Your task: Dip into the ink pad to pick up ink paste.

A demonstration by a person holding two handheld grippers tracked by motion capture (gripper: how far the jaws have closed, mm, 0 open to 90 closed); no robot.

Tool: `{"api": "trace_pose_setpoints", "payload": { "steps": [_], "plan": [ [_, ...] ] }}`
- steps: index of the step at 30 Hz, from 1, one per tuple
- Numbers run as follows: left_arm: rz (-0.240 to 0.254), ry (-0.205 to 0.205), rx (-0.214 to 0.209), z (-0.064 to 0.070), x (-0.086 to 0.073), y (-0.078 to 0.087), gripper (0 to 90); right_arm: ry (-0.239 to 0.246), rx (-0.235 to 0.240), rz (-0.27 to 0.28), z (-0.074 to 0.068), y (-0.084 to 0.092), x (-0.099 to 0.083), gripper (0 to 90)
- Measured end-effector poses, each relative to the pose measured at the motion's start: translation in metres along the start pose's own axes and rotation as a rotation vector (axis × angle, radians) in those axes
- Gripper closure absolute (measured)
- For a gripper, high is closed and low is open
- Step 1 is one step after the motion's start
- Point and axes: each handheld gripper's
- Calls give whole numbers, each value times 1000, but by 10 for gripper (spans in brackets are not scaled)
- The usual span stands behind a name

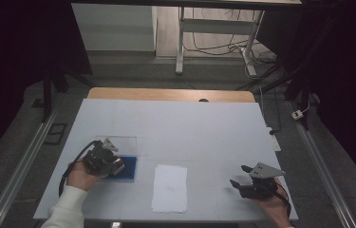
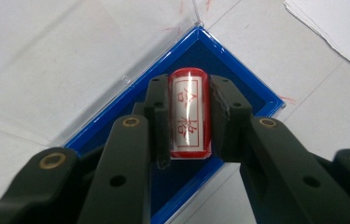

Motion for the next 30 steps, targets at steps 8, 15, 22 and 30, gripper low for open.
{"api": "trace_pose_setpoints", "payload": {
  "steps": [8, 15, 22, 30],
  "plan": [
    [-15, -13, 27, 5, 1, -4, 707, -1, 4, 0, -1, -1, 0, 285],
    [-8, -7, 24, 4, -1, -5, 708, 2, 4, 0, -1, 0, 1, 284],
    [-1, -17, 32, 5, -3, -5, 709, 3, 2, 5, -2, 0, 2, 284],
    [-4, -40, 50, 9, -2, -6, 708, 5, 0, 6, -2, 0, 2, 285]
  ]
}}
Point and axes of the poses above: each handheld gripper's, and its own axes: y roughly backward along the jaws, x roughly out of its top, z roughly to its right, and after that the axes turned 9 degrees about z, right-handed
